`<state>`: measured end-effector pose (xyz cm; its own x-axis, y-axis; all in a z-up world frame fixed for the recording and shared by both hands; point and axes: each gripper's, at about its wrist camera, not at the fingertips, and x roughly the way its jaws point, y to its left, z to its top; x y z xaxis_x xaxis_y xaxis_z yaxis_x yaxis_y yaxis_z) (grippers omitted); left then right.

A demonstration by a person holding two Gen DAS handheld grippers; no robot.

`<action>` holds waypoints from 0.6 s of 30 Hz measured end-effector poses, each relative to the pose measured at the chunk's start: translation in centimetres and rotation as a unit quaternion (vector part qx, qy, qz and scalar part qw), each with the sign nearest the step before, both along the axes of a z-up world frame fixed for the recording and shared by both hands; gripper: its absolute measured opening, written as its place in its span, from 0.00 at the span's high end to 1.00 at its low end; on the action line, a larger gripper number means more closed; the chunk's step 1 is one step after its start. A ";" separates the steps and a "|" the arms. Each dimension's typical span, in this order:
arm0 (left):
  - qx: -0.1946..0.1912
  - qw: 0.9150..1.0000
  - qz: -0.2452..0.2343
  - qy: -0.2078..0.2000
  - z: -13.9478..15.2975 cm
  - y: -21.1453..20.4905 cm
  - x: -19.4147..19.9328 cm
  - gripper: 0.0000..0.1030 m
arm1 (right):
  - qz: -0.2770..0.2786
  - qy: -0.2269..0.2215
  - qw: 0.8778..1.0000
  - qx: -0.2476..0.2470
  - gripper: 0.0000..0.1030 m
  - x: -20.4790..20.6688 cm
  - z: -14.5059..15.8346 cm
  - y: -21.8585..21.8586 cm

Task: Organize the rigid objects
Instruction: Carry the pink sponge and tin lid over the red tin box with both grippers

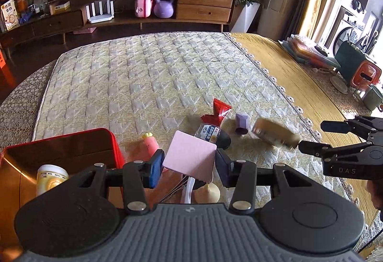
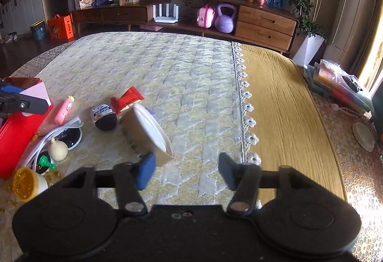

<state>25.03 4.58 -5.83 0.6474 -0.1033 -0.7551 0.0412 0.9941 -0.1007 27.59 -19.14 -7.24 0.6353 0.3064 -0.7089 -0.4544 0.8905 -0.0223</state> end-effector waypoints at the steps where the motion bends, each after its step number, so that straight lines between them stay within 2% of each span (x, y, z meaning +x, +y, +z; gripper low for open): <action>1: -0.001 1.000 0.002 0.001 -0.1 0.1 0.0 0.56 | 0.011 0.003 1.000 0.001 0.23 0.0 -0.3 0.5; 3: -0.005 1.000 0.005 0.004 -0.2 0.6 0.0 0.56 | 0.041 0.023 0.999 0.005 0.19 0.4 -1.1 1.5; 8: -0.013 1.000 0.007 0.007 -0.7 1.2 0.2 0.56 | 0.094 0.028 0.995 0.014 0.13 0.5 -2.4 4.1; 14: -0.020 1.000 0.000 0.008 -0.9 1.2 0.3 0.56 | 0.121 0.033 0.991 0.044 0.09 -0.1 -2.1 5.2; 16: -0.022 1.000 -0.003 0.009 -1.0 1.2 0.4 0.56 | 0.129 0.033 0.991 0.029 0.04 -0.5 -2.4 5.8; 18: -0.024 1.000 -0.003 0.012 -1.1 1.2 0.5 0.56 | 0.133 0.034 0.991 0.003 0.06 -0.7 -3.2 6.5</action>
